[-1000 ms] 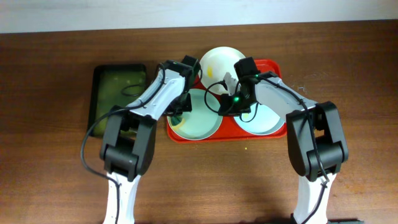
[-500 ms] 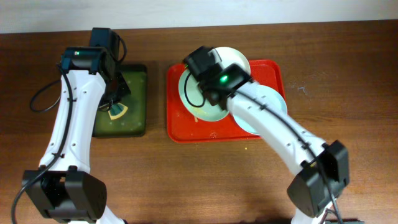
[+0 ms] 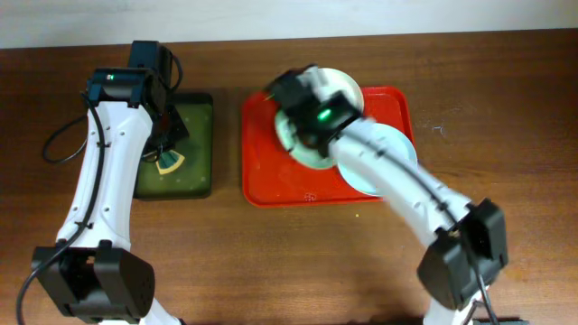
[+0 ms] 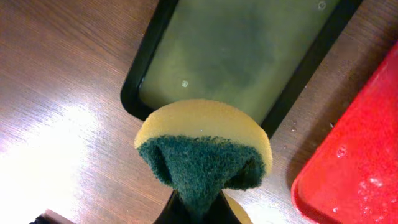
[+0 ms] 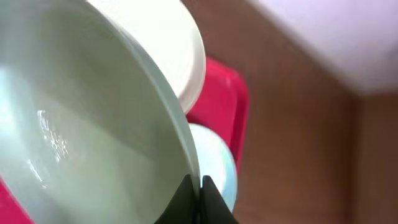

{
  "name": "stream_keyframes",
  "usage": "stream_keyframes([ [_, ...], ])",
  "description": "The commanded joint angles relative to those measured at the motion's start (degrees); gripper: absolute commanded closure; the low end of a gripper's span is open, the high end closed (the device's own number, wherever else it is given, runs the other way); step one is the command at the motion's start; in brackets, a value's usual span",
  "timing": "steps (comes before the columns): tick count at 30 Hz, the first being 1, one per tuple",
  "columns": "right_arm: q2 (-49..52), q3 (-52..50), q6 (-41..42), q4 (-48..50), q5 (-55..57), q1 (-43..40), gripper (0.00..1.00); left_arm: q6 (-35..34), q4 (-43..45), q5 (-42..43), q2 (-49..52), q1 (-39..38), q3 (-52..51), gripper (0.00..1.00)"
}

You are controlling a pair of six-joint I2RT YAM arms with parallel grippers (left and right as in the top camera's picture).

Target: Clean dirty plates on tray and stack at the side

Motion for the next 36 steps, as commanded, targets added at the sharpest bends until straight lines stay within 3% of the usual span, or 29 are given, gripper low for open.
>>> stream_keyframes([
  [1,-2.86,-0.17,6.97,0.31,-26.21,-11.32,0.96,0.76,-0.09,-0.17,-0.57,0.37,-0.37,1.00],
  [3,-2.45,-0.42,6.95,-0.72,-43.91,-24.92,0.96,0.76,-0.04,-0.17,-0.57,0.37,-0.44,1.00],
  [5,-1.31,-0.96,6.95,-1.18,-50.23,-34.27,0.96,0.76,-0.04,-0.17,-0.57,0.37,-0.48,1.00],
  [10,4.63,-3.98,6.97,3.72,-50.45,-59.89,0.96,0.74,-0.04,-0.81,-0.57,0.35,-0.48,1.00],
  [13,8.81,-4.11,6.95,8.07,-50.42,-65.42,0.96,0.74,0.07,-0.81,-0.57,0.35,-0.48,1.00],
  [16,12.74,-4.13,6.93,11.10,-50.42,-65.11,0.91,0.74,0.70,-0.81,-0.57,0.37,-0.48,1.00],
  [18,13.35,-4.07,6.95,12.31,-50.42,-64.13,0.59,0.76,1.01,-0.83,-0.57,0.37,-0.48,1.00],
  [19,12.66,-2.27,6.95,11.39,-50.64,-64.02,0.37,0.76,0.94,-0.83,-0.57,0.37,-0.48,1.00],
  [20,11.56,1.44,6.95,8.04,-50.80,-64.11,0.29,0.76,0.90,-0.81,-0.57,0.37,-0.48,1.00],
  [24,8.55,11.47,6.23,2.64,-54.88,-61.00,0.28,0.74,0.94,-0.76,-0.57,0.35,-0.48,1.00],
  [30,12.00,8.13,5.53,10.49,-56.57,-43.39,0.28,0.74,2.34,-0.44,-0.57,0.35,-2.05,1.00],
  [32,15.85,7.72,-0.44,13.88,-51.08,-34.82,0.28,0.74,2.38,-0.35,-0.55,0.37,-2.25,1.00],
  [36,22.43,7.69,-1.33,19.04,-36.28,-25.46,0.32,0.74,2.25,-0.35,-0.55,0.35,-2.25,1.00],
])
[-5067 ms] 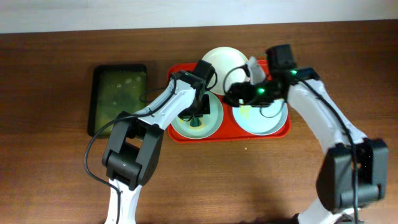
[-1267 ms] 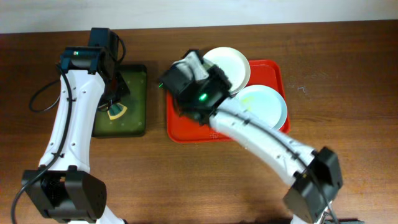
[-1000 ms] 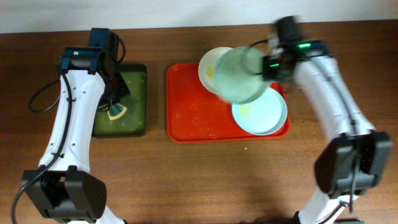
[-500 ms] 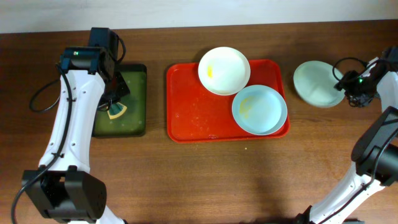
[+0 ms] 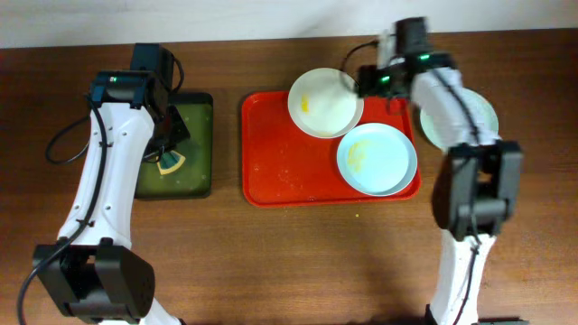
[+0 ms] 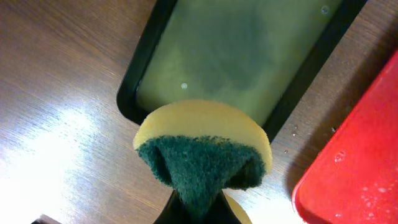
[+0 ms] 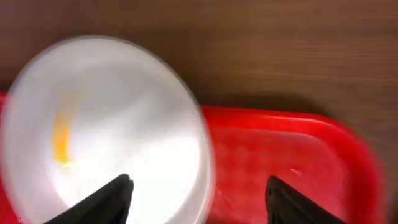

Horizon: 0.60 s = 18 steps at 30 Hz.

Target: Clean dirty plates on tray and stack at the side

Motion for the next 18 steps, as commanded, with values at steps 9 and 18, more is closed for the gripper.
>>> stream_keyframes([
  [9,6.45,-0.76,-4.50,4.72,3.48,2.93,0.73,0.72,0.39,-0.15,-0.55,0.37,-0.33,1.00],
  [18,3.28,-0.17,-4.46,-10.16,-6.99,8.63,0.83,0.72,0.61,-0.17,-0.46,0.37,-0.33,1.00],
])
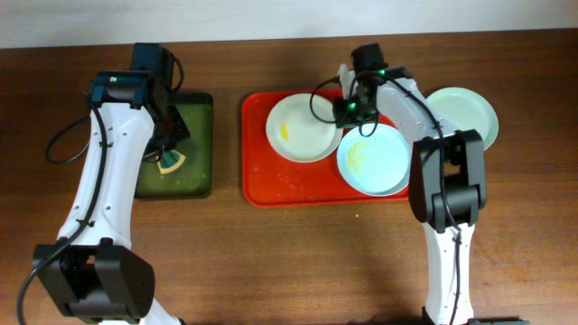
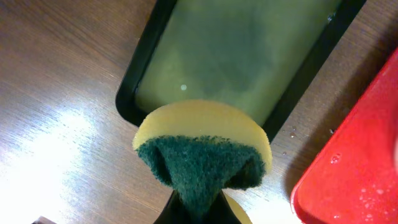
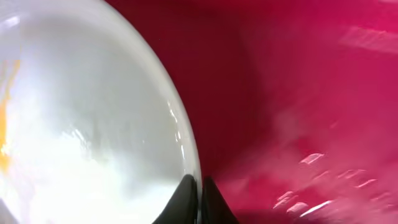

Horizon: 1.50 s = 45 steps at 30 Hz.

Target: Clean dirty plates on tray and stack at the side

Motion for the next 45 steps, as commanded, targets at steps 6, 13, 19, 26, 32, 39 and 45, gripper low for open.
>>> stream_keyframes([
  [6,-2.82,0.13,-3.72,3.93,7.96,6.32,0.49,0.72,-0.20,-0.15,-0.46,0.35,-0.33,1.00],
  [13,0.66,-0.24,-3.41,3.41,7.91,6.32,0.82,0.72,-0.04,0.90,-0.46,0.31,-0.33,1.00],
  [19,0.63,-0.24,13.33,-8.22,6.62,6.40,0.96,-3.96,9.68,1.97,-0.39,-0.37,-5.46,1.00],
  [26,0.63,-1.55,15.56,-13.31,6.60,10.27,0.96,-4.20,32.96,2.49,6.91,1.09,-15.45,1.00],
  [32,0.63,-4.37,15.52,-8.35,6.86,14.51,0.96,-4.02,35.98,4.13,16.61,4.37,-15.45,0.89],
  [39,0.20,-4.31,16.39,-14.32,15.04,10.19,0.96,0.96,35.12,4.17,17.66,5.14,-15.43,0.24],
  [45,0.17,-4.31,15.72,-15.93,14.60,7.80,0.96,0.96,35.39,4.13,17.66,5.25,-15.43,0.82],
])
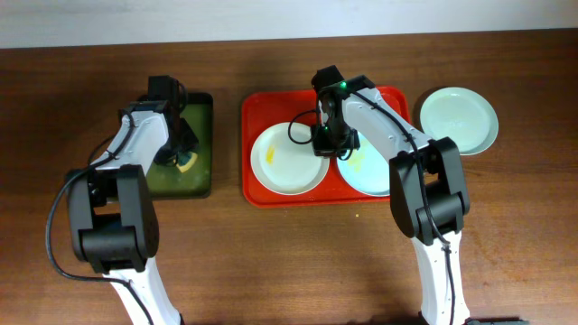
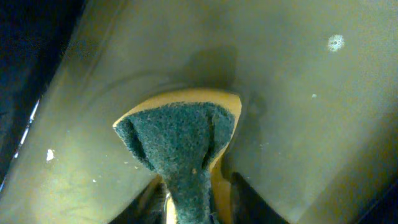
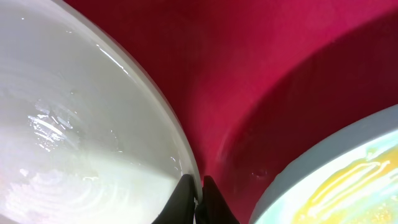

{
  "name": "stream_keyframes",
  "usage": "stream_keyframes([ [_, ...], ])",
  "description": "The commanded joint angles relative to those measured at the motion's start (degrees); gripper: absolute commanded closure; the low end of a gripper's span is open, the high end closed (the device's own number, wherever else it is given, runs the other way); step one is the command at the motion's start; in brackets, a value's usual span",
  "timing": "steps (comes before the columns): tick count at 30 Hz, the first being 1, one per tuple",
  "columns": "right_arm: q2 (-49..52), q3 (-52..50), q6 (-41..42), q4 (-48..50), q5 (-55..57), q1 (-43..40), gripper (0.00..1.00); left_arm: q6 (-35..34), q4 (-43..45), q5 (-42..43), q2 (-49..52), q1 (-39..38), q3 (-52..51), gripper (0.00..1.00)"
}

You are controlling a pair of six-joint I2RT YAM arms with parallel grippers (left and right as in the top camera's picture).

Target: Clean dirty plates on tray and stack at the side

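Note:
On the left of the red tray [image 1: 262, 108] lies a white plate [image 1: 287, 160] with a yellow smear. My right gripper [image 1: 323, 144] is shut on its right rim; the wrist view shows this gripper [image 3: 199, 190] pinching the white plate [image 3: 74, 143]. A light blue plate [image 1: 379, 171] smeared with yellow lies beside it, partly under the arm. A pale green plate [image 1: 459, 119] sits on the table right of the tray. My left gripper [image 2: 189, 205] is shut on a yellow and green sponge [image 2: 180, 143], which dips into olive water.
A black basin [image 1: 204, 135] of greenish water stands left of the tray, with my left gripper [image 1: 181, 159] inside it. Cables trail from both arms. Bare brown table lies in front of the tray and basin.
My left gripper held the sponge above the table beside the basin; now the sponge is down in the basin's water. The white plate, still in my right gripper, has moved to the tray's front left.
My right gripper first held a pale green plate tilted over the tray while the left held the sponge by the basin. Then the green plate lay on the table at the right. Then the right gripper was shut on the white plate's rim, now further left.

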Motion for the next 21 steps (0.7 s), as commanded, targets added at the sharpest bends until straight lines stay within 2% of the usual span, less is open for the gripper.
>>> stream_keyframes([
  [1,2.56,-2.45,0.09,-0.55,6.32,-1.25,0.96,0.22,0.11,0.20,0.83,0.46,-0.11,0.99],
  [3,2.56,-2.45,0.09,-1.07,6.69,-1.22,0.96,0.24,-2.43,0.22,0.76,0.46,1.88,1.00],
  [6,2.56,-2.45,0.13,-2.58,11.52,-1.22,0.96,0.24,-11.76,1.84,-2.03,0.39,9.51,1.00],
  [9,2.56,-2.45,0.11,-1.27,10.51,-1.22,0.96,12.59,-13.46,15.82,-7.72,-0.22,11.43,1.00],
  [11,2.56,-2.45,0.07,0.02,5.99,-1.22,0.96,12.90,-15.13,22.97,-9.07,-3.23,11.41,1.00],
  [13,2.58,-2.47,0.07,0.20,5.68,-1.22,0.96,12.90,-16.61,23.50,-8.92,-7.50,11.26,1.00],
  [16,2.58,-2.47,-5.53,3.04,-6.25,-1.22,0.96,12.83,-16.41,22.03,-8.63,-13.68,11.23,1.00],
  [19,2.58,-2.47,-10.10,3.19,-8.63,-1.22,0.96,12.87,-16.39,20.76,-5.49,-16.85,11.19,1.00],
  [21,2.58,-2.47,-10.10,3.58,-9.20,-1.22,0.96,12.85,-14.91,21.24,-2.73,-18.95,11.19,1.00],
])
